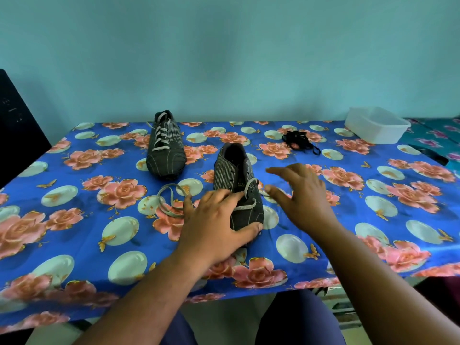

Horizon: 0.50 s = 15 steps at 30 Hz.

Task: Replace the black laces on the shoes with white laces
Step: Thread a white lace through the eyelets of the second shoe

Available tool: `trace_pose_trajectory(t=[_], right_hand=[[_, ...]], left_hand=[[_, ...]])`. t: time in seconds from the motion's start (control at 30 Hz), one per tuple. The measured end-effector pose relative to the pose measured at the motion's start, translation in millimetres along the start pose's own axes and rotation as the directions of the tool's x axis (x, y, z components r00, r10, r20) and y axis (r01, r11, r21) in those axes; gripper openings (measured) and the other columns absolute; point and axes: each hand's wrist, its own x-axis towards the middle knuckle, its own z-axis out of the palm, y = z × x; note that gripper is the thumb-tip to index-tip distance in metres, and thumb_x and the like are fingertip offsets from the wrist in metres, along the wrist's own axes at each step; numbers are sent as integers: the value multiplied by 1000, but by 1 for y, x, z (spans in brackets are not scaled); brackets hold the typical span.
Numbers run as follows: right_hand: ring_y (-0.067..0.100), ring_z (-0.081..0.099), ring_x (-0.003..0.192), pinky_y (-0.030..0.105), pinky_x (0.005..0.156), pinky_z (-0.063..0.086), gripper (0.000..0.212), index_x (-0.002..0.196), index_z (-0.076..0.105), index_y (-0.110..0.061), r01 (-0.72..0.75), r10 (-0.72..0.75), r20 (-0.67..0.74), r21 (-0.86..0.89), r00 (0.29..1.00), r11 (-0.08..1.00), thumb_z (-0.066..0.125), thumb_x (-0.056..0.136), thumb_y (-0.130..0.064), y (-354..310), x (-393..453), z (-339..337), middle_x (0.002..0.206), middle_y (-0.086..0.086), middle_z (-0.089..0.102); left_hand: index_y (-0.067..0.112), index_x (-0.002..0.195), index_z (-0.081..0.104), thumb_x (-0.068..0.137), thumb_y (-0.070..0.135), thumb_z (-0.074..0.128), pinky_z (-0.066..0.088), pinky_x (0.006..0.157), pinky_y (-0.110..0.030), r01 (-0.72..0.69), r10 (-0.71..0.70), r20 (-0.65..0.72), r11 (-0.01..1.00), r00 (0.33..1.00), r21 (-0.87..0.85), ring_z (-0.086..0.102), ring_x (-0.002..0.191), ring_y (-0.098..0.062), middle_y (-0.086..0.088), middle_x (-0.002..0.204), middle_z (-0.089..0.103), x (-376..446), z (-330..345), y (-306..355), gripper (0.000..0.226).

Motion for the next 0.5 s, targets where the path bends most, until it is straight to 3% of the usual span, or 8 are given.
trace_pose_trajectory(t=[0.13,0.27,0.43,0.5], right_hand=[[18,54,102,38,87,31,50,128,64,-43,190,-183,106,-63,977,980,38,92,-66,-19,0,10,102,-12,59],[17,54,90,39,82,37,39,97,70,-35,246,-244,33,-71,969,967,43,92,-62,-21,4,8,86,-14,63],[15,57,89,38,80,44,23,91,70,-29,224,-211,-123,110,970,968,58,96,-47,-13,15,-6,90,-13,62],[1,55,86,22,78,43,10,88,68,-24,169,-108,-242,251,964,953,66,97,-28,-12,20,-17,89,-14,61]], left_hand=[[46,146,40,72,89,24,13,119,-62,-9,9,10,1000,1000,16,36,136,-9,18,135,45,0,0,-1,87],[44,149,39,69,90,19,11,120,-61,0,0,18,1000,1000,29,34,138,-10,16,141,44,1,-1,-1,94],[38,155,30,70,92,22,13,120,-60,4,-4,9,1000,1000,1,36,139,-12,14,142,46,0,0,-2,100],[37,158,21,70,92,22,12,121,-59,6,-6,16,1000,1000,-8,33,142,-12,14,146,44,-1,0,-3,103]])
